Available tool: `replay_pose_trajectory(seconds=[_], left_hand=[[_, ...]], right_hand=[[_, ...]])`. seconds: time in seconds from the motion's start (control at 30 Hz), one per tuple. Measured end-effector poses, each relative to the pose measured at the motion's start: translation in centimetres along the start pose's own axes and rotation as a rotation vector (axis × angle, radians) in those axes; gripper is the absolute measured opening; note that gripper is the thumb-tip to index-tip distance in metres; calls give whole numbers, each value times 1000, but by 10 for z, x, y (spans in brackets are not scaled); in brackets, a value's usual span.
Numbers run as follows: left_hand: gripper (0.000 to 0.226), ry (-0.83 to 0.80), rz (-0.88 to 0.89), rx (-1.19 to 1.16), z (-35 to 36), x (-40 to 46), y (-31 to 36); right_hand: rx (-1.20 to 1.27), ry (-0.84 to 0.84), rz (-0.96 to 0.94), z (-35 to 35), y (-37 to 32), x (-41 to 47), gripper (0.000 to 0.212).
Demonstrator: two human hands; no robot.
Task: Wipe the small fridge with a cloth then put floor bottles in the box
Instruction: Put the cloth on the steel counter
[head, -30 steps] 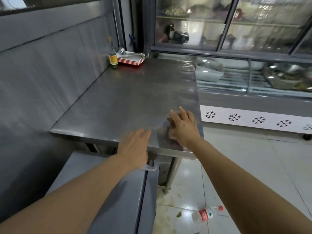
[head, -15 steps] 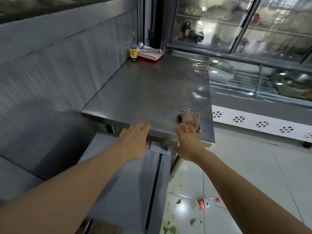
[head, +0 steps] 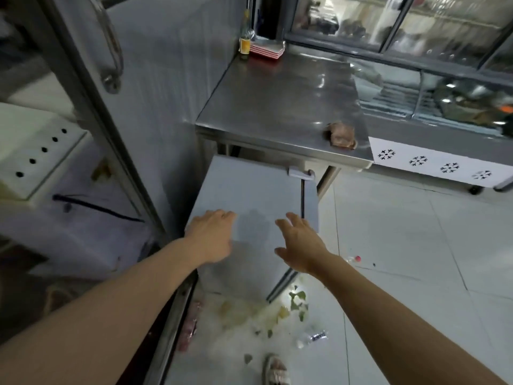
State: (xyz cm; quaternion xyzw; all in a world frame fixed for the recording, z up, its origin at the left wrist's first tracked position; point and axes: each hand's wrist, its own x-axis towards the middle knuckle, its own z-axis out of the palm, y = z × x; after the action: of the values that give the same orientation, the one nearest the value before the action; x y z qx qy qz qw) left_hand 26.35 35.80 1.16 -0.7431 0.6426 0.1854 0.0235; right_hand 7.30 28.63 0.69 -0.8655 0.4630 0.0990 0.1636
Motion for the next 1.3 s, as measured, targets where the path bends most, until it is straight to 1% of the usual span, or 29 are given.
replay_pose_trajectory(seconds=[0.2, 0.4, 0.5, 0.6, 0.67, 0.7, 0.77, 0.87, 1.0, 1.07, 1.17, 1.23, 1.3], left_hand=[[57, -143, -79, -37, 64, -59, -41], [43, -195, -176, -100, 141, -85, -64], [46, -227, -234, -158, 190, -91, -75], [56, -265, -316, -192, 250, -92, -90], [59, -293, -376, -211, 294, -86, -100], [57, -294, -413, -229, 325, -80, -107], [53, -270, -444, -244, 360, -70, -117], [51, -231, -460, -219, 438, -47, -138], [51, -220, -481, -186, 543, -14, -167], [53, -191, -507, -172, 587, 2, -179], [49, -141, -536, -192, 644, 25, -193], [54, -116, -541, -201, 676, 39, -201], [67, -88, -558, -231, 702, 52, -208]], right_hand=[[-16, -150, -31, 65, -45, -36, 65], [-3, -239, -70, 135, -60, -38, 64], [-1, -293, -86, 185, -58, -30, 62], [10, -364, -91, 247, -52, -21, 62], [18, -393, -91, 291, -47, -10, 62], [23, -405, -90, 323, -45, -2, 63], [27, -401, -85, 356, -41, 11, 64], [42, -383, -86, 432, -34, 40, 65], [73, -358, -78, 526, -26, 78, 65], [68, -334, -83, 567, -20, 95, 65], [60, -315, -88, 620, -11, 114, 64], [60, -304, -87, 649, -5, 123, 64], [67, -286, -87, 675, 0, 131, 66]])
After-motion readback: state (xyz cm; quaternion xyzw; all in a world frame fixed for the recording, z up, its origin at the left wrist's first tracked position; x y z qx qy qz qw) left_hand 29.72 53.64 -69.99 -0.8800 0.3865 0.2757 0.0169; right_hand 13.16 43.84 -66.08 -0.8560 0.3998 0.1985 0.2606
